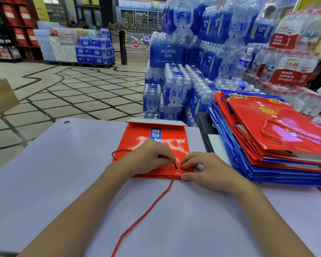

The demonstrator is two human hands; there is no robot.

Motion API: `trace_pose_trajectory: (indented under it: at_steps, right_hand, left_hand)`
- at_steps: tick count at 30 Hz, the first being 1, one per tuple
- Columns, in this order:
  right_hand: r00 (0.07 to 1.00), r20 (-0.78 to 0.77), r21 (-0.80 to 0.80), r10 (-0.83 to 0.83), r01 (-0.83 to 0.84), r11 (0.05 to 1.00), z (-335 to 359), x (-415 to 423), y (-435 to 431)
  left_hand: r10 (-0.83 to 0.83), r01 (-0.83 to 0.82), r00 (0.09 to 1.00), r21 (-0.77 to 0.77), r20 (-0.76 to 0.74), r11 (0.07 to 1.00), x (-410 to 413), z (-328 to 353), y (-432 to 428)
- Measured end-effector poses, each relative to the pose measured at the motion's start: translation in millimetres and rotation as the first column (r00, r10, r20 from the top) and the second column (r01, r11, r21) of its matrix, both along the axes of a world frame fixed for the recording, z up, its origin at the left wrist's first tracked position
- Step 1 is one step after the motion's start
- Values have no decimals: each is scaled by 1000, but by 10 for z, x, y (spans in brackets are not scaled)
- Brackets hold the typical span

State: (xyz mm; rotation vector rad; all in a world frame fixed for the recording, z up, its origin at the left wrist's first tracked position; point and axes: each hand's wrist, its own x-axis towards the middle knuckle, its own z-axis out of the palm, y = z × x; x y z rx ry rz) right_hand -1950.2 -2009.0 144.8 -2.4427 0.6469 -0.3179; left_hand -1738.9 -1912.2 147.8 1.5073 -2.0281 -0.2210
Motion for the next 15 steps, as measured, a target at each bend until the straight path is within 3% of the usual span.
trace_pose_trajectory:
  at_steps: [8,15]
  right_hand:
    - [1000,22,-42,12,-11,999,28,-2,40]
    - [975,220,-177,22,17,984,41,-23,67]
  left_hand:
    - [-11,14,997,-39,75,999,-34,4,-1]
    - [11,-11,998,-7,68,1000,-62,-2,-23]
